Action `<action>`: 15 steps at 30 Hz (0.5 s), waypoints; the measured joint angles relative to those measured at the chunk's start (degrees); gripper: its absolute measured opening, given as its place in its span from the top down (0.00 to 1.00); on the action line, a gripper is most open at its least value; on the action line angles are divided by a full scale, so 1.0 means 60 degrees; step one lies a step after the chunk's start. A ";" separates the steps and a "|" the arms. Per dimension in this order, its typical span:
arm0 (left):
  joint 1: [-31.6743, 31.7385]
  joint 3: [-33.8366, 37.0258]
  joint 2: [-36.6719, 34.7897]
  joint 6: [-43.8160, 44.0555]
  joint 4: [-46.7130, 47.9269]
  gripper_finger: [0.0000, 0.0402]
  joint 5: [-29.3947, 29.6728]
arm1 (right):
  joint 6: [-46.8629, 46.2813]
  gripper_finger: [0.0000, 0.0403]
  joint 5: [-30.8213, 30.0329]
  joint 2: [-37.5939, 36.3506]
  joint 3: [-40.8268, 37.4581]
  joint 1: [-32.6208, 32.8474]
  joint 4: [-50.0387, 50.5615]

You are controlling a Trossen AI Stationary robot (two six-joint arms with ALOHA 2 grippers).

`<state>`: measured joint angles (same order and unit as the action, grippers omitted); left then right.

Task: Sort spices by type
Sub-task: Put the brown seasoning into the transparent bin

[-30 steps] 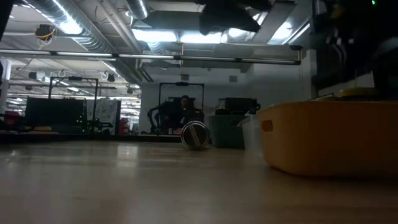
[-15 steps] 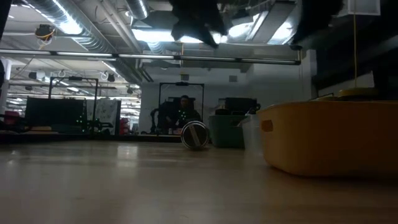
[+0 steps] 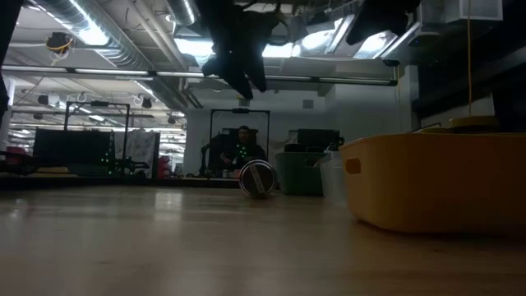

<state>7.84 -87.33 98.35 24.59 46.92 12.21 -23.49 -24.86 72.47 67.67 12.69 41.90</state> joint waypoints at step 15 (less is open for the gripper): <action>0.0321 0.1451 0.0189 -0.0437 -0.1492 0.54 -0.0012 | 0.0001 0.71 0.0085 0.0613 -0.0009 -0.0270 -0.0264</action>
<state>9.77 -78.63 99.48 21.97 37.96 12.14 -23.49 -24.35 76.14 67.61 11.07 40.32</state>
